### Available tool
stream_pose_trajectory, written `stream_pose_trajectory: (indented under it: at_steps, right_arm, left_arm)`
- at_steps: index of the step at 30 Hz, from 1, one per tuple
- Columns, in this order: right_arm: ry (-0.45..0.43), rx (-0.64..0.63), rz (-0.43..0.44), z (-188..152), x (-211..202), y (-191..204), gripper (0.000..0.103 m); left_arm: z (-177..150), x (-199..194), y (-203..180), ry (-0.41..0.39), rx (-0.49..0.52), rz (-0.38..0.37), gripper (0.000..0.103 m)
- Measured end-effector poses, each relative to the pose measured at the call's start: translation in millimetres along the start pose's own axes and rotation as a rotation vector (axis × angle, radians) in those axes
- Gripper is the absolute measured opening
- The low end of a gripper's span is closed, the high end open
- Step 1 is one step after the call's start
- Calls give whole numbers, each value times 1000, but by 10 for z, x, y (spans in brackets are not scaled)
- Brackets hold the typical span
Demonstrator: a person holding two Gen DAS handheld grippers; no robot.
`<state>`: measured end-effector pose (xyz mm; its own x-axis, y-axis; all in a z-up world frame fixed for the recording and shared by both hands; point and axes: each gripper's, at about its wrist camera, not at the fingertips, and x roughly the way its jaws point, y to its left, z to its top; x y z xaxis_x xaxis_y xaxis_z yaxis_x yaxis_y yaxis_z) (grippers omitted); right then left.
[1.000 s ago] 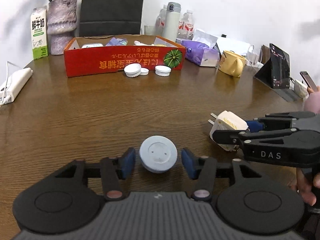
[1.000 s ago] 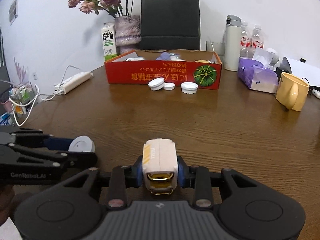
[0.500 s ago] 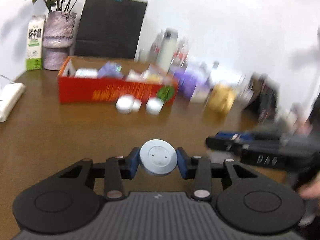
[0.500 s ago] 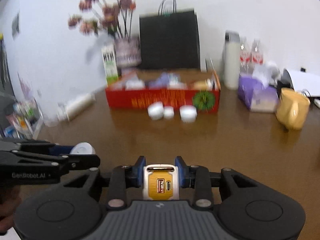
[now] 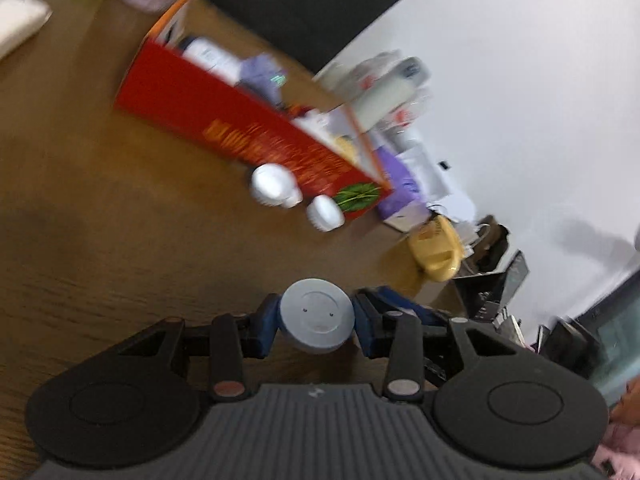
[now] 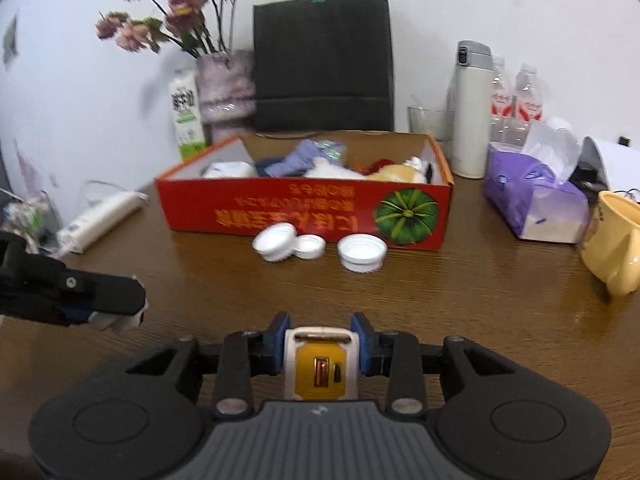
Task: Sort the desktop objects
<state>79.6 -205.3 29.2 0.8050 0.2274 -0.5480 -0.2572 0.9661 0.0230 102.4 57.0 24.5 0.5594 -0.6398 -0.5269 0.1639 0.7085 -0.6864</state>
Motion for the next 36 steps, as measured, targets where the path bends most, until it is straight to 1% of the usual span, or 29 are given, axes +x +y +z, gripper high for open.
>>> stream_pose_trajectory:
  at_steps: [1,2,3,5,6,7,9,10,13,15,17,18,19,20,21,25,27,29,31,32,33,35,36]
  right_arm:
    - [-28,-33,-15,-17,-75,38,42]
    - [-60,-80,-9,-51,-171,90,44]
    - [-72,-119,19,-82,-245,149,44]
    - [-25,-145,144,-145,-288,251,41]
    - [-15,-148,205,-177,-275,286,36]
    - [-5,-163,242,-209,-239,332,34]
    - [7,-192,244,-236,-190,426,33]
    - [-3,-186,258,-234,-177,434,33]
    - [-5,-144,336,-192,-143,423,33]
    - [-15,-115,364,-192,-123,398,32]
    - [-9,-100,374,-173,-73,370,32]
    - [-7,-92,384,-178,-67,350,30]
    - [5,-83,397,-181,-51,354,25]
    - [21,-78,396,-182,-39,370,24]
    - [29,-72,389,-190,-19,388,22]
    - [69,-14,372,-232,5,409,22]
    - [96,-31,355,-258,12,453,22]
    - [100,-67,307,-282,-38,492,22]
    - [109,-58,303,-289,-62,475,20]
    - [110,-38,307,-294,-70,452,17]
    - [109,-23,300,-293,-75,429,17]
    - [101,-23,272,-294,-74,400,17]
    - [98,-18,257,-297,-81,384,17]
  left_arm:
    - [25,30,23,11,-8,5,40]
    - [43,43,28,18,-9,6,40]
    - [48,50,31,20,-9,8,40]
    - [45,62,5,32,-1,1,40]
    - [34,70,-20,39,3,-7,40]
    - [20,76,-45,47,11,-14,40]
    - [-10,91,-86,63,16,-24,40]
    - [-28,101,-98,71,20,-28,40]
    - [-58,109,-55,68,-2,-23,39]
    - [-90,144,-26,89,-16,-52,39]
    - [-113,149,-25,77,-9,-45,39]
    - [-113,154,5,81,-24,-51,39]
    - [-119,156,44,82,-43,-55,39]
    - [-129,158,49,77,-46,-48,38]
    - [-152,147,27,57,-31,-31,38]
    - [-299,112,-83,-8,68,41,38]
    - [-361,105,-82,-14,91,56,38]
    - [-410,26,-71,-52,115,70,43]
    - [-429,-63,-44,-73,129,69,44]
    - [-433,-101,-22,-80,120,76,43]
    - [-442,-143,-6,-88,121,98,42]
    - [-473,-201,7,-104,154,132,38]
    - [-495,-231,33,-106,163,155,34]
